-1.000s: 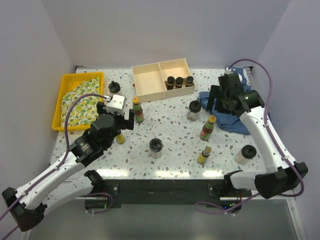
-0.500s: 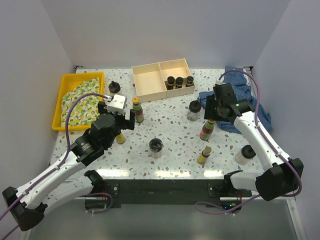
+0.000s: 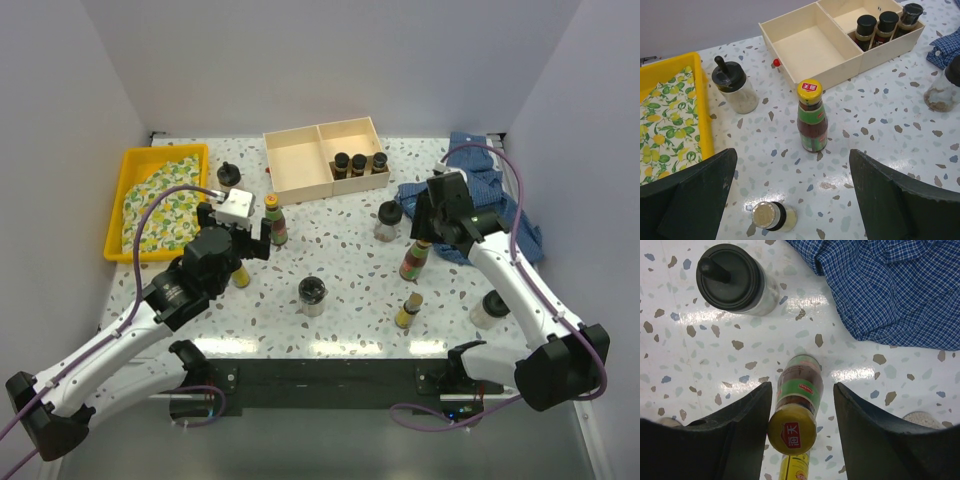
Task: Organize the condiment bottles
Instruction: Move the bottle to the center of the board.
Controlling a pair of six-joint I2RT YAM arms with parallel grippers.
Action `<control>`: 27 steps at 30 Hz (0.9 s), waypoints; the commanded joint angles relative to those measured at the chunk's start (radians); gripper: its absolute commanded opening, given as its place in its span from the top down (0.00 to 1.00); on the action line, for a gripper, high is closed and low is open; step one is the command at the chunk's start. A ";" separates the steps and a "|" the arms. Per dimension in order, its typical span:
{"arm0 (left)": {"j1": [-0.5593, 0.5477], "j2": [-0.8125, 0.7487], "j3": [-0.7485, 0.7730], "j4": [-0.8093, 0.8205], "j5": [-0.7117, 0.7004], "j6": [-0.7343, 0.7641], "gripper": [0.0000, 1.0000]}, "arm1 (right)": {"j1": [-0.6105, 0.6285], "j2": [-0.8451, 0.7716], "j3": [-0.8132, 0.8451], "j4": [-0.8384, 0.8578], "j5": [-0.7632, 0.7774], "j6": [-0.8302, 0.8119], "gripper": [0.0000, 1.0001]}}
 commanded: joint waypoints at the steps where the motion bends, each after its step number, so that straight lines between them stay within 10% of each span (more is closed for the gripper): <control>1: 0.000 -0.018 0.001 0.043 -0.003 0.016 0.00 | 0.013 -0.029 -0.008 0.010 0.011 0.009 0.43; 10: 0.000 -0.016 -0.002 0.044 0.003 0.016 0.00 | 0.061 -0.020 -0.019 -0.002 0.037 0.017 0.44; 20: -0.001 -0.019 -0.001 0.040 -0.003 0.017 0.00 | 0.179 0.003 0.050 -0.070 0.091 0.049 1.00; 27: 0.000 -0.014 0.006 0.033 -0.006 0.017 0.00 | 0.260 0.035 0.114 -0.021 0.027 0.063 1.00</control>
